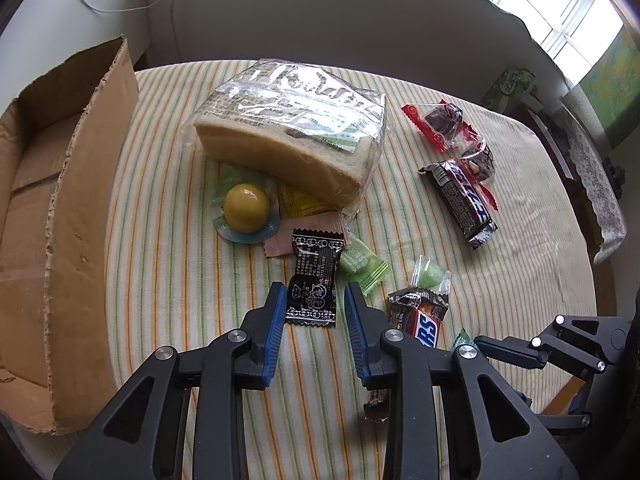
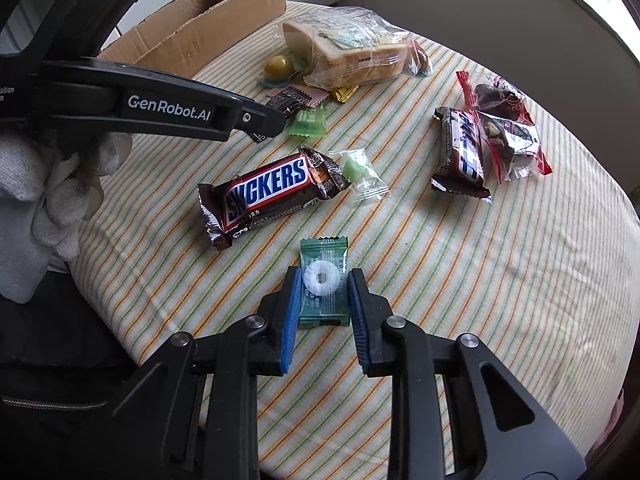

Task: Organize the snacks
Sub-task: 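Grasp the dark wrapped candy with the left tool while the right tool grasps the green mint packet, then carry both candies into the cardboard box and open both tools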

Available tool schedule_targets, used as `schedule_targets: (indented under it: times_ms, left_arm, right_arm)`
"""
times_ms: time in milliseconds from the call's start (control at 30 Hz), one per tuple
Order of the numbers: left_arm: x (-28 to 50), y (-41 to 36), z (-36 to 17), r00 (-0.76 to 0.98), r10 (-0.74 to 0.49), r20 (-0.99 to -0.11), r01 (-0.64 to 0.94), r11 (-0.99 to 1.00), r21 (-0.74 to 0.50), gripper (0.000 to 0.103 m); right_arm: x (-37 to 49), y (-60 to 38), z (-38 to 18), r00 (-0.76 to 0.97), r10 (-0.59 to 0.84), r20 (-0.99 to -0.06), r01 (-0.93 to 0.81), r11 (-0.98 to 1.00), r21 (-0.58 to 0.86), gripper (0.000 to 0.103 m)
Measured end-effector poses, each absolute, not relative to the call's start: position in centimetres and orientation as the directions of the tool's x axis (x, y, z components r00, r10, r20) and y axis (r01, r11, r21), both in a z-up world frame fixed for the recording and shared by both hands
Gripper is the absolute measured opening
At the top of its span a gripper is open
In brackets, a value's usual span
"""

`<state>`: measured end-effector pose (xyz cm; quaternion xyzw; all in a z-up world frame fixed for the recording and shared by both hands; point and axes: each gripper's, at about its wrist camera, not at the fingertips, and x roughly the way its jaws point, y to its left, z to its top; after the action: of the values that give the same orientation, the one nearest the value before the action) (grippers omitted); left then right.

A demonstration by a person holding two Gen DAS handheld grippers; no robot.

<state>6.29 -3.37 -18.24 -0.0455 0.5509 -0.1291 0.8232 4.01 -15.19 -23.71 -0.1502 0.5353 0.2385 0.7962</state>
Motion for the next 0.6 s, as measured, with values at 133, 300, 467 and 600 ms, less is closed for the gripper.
schedule_targets:
  times_ms: [133,300,467,600]
  left_arm:
    - [6.5,-3.9,-18.5,0.373,-0.233,-0.898,0.183,0.967,-0.175,0.022]
    - [6.4,-3.6,-18.2,0.394,-0.235,-0.889,0.178,0.968,-0.177,0.021]
    - [5.8,-3.0,-17.3,0.411,-0.25,-0.877,0.173,0.966,-0.194,0.021]
    - [5.3,-2.7,-16.5,0.425,-0.256,-0.868,0.172,0.965,-0.2,0.021]
  right_arm:
    - [3.8,-15.3,-23.6,0.314,0.217,-0.924,-0.536,0.844,0.016,0.024]
    - [3.8,-16.1,-23.4,0.306,0.237,-0.922,-0.508,0.86,0.051,0.023]
    - [4.2,-17.8,-22.5,0.302,0.277,-0.912,-0.459,0.881,0.116,0.022]
    - [4.7,-19.0,-21.5,0.32,0.289,-0.902,-0.426,0.895,0.136,0.022]
